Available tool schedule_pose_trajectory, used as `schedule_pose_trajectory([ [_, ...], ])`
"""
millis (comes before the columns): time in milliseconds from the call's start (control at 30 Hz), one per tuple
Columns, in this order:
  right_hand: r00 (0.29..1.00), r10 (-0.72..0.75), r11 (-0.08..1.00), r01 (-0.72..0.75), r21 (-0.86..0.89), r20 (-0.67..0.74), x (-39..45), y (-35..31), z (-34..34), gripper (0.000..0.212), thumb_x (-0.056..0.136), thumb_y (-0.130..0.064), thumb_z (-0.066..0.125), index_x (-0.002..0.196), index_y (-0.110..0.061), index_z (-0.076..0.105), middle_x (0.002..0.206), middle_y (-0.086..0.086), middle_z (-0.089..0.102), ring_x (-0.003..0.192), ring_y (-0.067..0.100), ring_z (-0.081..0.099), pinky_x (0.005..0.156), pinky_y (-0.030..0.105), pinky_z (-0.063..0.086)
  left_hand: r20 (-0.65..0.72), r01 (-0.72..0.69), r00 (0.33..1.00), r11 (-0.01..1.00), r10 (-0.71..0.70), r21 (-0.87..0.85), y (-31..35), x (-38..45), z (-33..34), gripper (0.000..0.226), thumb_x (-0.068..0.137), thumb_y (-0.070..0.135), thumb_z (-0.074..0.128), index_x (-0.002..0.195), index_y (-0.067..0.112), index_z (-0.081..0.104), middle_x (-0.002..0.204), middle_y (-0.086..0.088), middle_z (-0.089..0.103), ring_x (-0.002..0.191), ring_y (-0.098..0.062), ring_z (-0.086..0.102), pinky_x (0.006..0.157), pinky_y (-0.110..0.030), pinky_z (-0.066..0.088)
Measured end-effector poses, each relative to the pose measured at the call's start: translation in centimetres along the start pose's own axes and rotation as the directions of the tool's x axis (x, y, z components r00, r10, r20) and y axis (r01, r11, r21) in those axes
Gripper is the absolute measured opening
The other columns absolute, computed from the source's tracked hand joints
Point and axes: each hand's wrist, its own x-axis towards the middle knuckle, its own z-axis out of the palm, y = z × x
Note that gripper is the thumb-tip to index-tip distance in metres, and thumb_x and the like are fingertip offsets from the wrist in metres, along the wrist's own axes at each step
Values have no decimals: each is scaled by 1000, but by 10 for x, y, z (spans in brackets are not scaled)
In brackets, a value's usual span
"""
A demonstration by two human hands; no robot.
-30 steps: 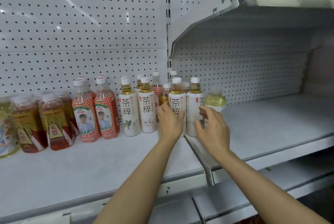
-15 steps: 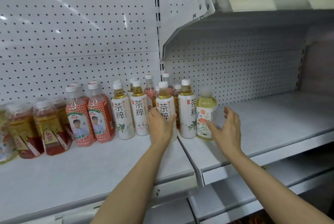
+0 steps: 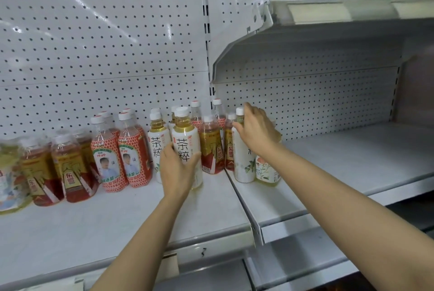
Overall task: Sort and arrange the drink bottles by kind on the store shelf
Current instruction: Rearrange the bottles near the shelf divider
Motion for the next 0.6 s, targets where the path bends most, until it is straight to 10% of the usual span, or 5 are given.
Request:
schedule_pose_trajectory([
  [200,985,107,994,-104,-25,132,22,-7,9,44,95,-11,57,133,0,38,111,17,56,81,27,62,63,35,53,-47,48,998,999,-47,21,-34,8,-26,67,63,72,66,112,29,52,106,8,63,95,-14,64,75,-40,60],
  [600,997,79,907,-81,412,23,-1,-74,39,25,98,-22,50,121,-12,49,121,4,54,98,21,55,74,33,44,-66,90,994,996,-89,27,-45,10,-53,54,72,43,83,109,18,54,101,3,59,89,-18,62,75,-44,57],
])
